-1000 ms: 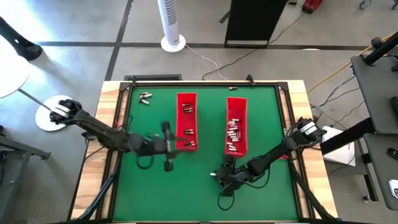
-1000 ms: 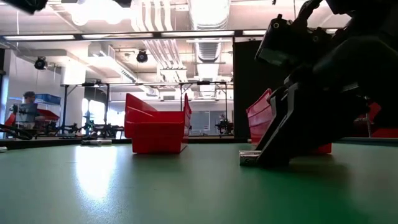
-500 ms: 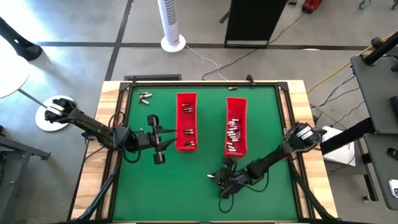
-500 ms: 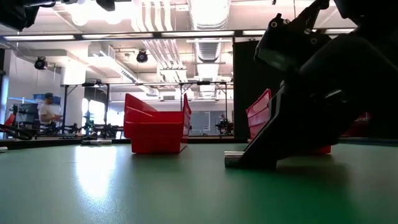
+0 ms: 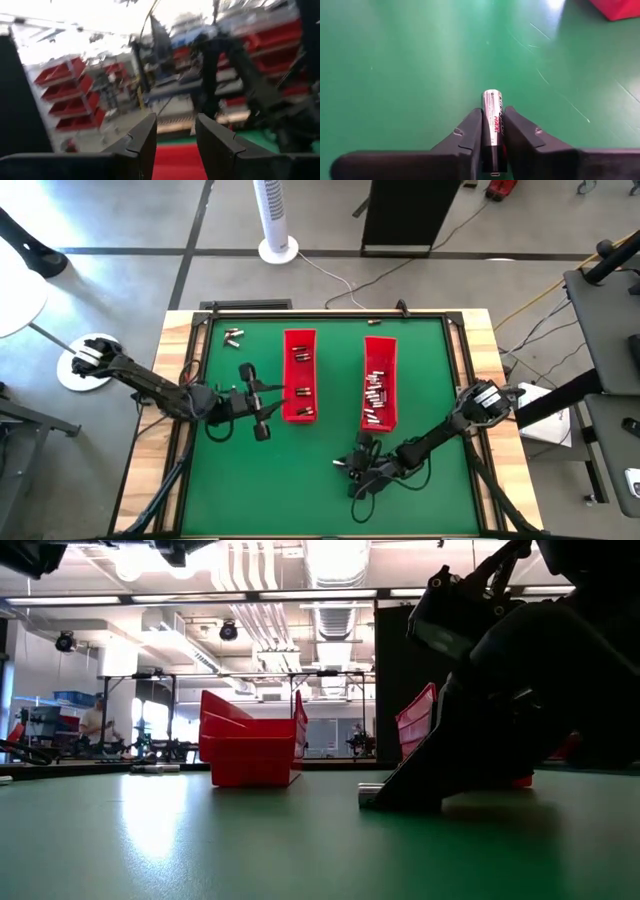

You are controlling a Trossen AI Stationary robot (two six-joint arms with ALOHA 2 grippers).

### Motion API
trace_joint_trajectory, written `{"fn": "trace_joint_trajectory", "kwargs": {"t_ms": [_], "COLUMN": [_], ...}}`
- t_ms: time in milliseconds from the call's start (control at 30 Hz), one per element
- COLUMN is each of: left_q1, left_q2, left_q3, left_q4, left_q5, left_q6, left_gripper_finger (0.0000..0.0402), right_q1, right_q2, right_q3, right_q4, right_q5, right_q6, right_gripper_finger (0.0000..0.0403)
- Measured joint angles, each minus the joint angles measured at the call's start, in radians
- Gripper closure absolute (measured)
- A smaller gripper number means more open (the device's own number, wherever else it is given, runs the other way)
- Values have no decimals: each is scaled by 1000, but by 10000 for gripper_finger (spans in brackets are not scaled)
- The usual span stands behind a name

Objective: Sort batteries
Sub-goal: Put the silver battery into the right red bin

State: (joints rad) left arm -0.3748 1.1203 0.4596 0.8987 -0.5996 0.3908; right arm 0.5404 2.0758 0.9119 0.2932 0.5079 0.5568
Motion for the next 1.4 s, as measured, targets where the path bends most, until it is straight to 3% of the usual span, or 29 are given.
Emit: {"fn": "trace_joint_trajectory", "kwargs": {"t_ms": [233,533,600,800,900,1233,1400], "left_q1": [0,-13,-13,-12,-12,-12,-12], "left_q2": [34,30,21,21,21,22,22], "left_q3": [99,135,134,118,105,102,101], "left_q4": [-218,-220,-219,-230,-237,-262,-272], "left_q5": [-18,-13,-54,-319,-382,-413,-413], "left_q6": [-35,3,3,-6,-6,20,20], "left_gripper_finger": [285,285,285,285,285,285,285], "right_q1": [-5,-24,-31,-58,-84,-141,-141], "right_q2": [-33,-138,-156,-218,-242,-299,-298], "right_q3": [-1,-1,-2,-5,-6,122,261], "right_q4": [-22,-145,-166,-225,-237,-437,-705], "right_q5": [-39,-58,-76,-110,-115,-98,-83], "right_q6": [-91,-170,-180,-267,-307,-444,-482], "right_gripper_finger": [360,355,355,360,360,359,358]}}
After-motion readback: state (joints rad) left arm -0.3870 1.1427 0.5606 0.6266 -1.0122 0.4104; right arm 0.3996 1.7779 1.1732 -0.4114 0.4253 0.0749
